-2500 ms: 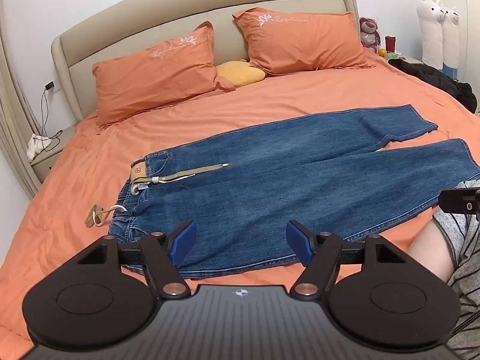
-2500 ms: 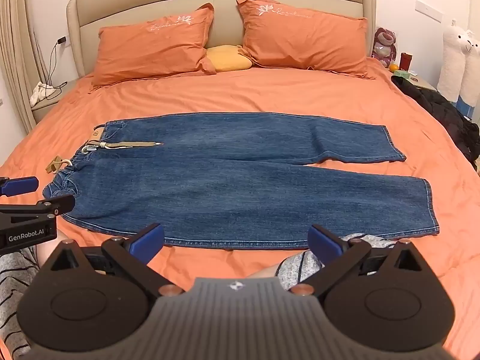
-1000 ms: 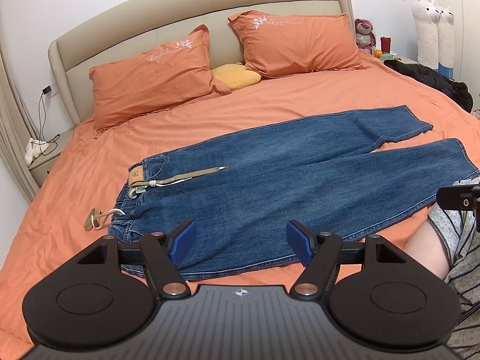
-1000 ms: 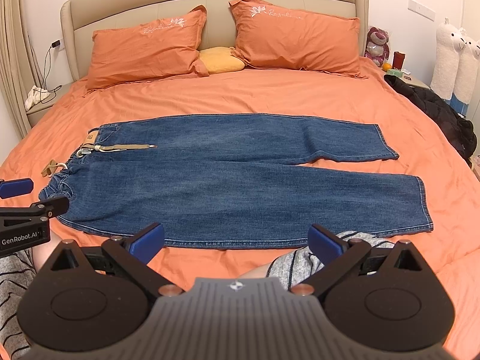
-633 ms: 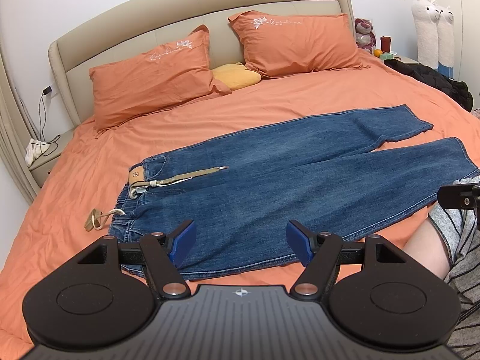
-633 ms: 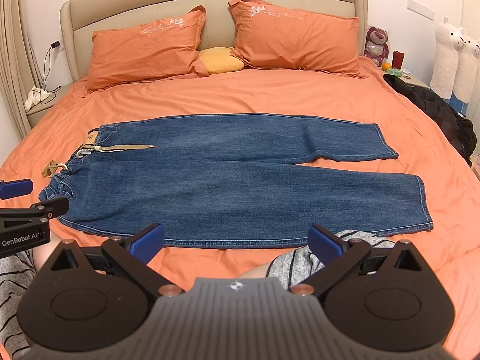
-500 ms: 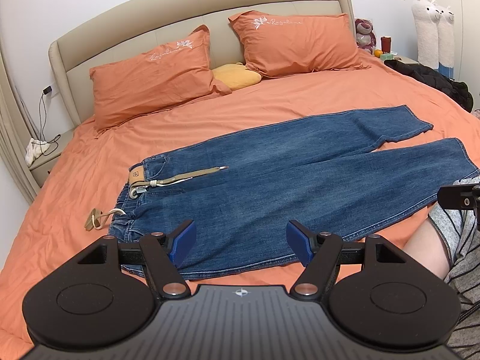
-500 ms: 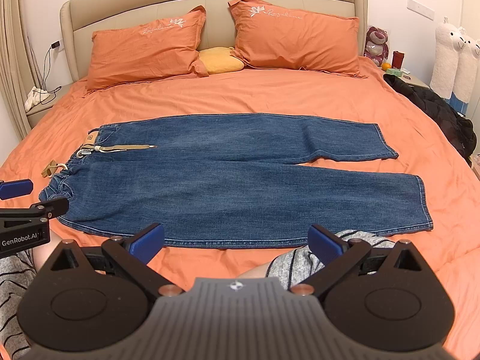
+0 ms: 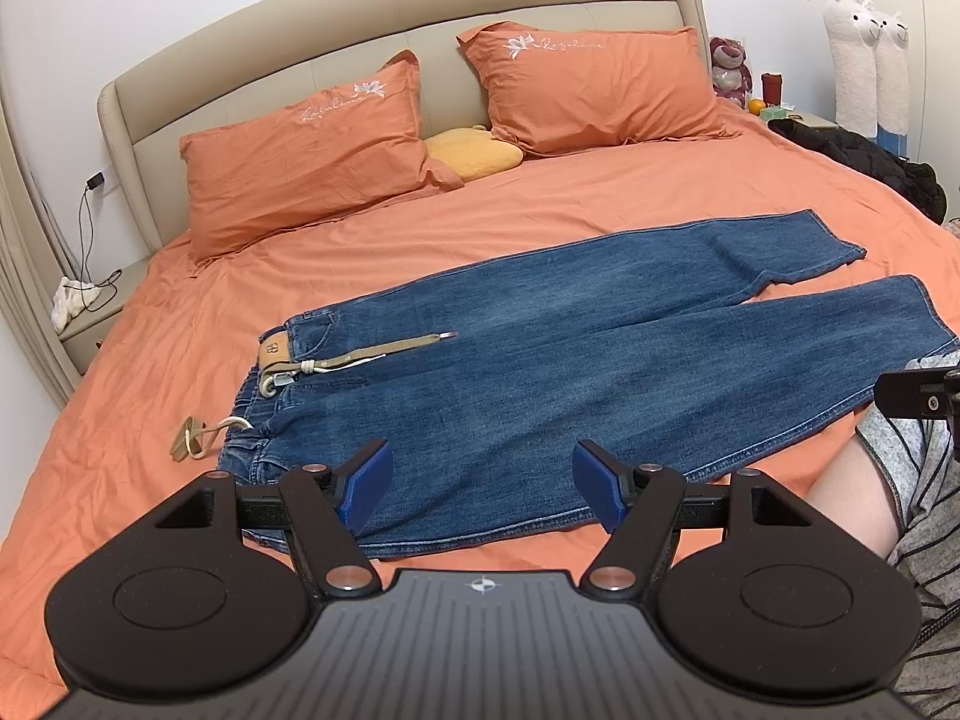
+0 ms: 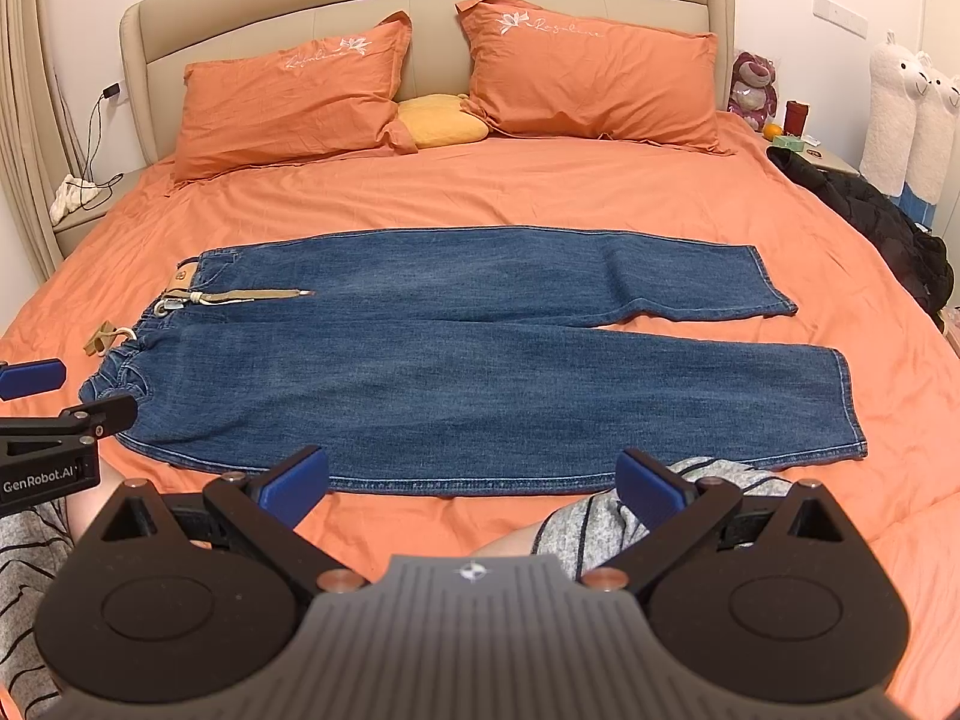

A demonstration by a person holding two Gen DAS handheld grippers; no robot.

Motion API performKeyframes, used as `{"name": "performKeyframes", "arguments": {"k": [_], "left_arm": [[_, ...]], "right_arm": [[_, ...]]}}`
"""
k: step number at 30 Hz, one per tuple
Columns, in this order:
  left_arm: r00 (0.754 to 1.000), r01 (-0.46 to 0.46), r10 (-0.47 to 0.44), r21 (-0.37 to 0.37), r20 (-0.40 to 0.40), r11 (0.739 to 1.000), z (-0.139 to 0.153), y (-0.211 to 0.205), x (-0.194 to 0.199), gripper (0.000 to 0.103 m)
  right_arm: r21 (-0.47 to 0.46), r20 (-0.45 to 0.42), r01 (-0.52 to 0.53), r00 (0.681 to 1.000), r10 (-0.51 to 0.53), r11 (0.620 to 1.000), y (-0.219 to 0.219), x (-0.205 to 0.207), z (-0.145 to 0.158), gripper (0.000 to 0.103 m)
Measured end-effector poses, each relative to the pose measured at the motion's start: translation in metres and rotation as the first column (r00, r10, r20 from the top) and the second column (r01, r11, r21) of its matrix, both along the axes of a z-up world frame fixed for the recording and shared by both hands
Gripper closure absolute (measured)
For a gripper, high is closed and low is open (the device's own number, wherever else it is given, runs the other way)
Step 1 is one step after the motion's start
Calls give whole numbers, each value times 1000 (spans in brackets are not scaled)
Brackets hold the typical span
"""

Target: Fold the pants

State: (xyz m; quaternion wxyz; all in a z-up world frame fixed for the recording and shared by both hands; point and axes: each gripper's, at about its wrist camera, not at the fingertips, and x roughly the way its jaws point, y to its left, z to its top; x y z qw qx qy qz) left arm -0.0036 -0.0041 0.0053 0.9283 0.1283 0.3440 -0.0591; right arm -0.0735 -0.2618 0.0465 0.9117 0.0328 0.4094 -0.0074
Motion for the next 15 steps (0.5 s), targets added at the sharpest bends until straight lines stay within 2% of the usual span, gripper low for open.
{"name": "performKeyframes", "arguments": {"k": [15], "left_arm": [[1000, 0, 0, 0, 1, 1000, 0, 0, -1, 22]], "right_arm": [[-3, 3, 1, 1000, -1, 1000, 0, -2, -1, 5]]}}
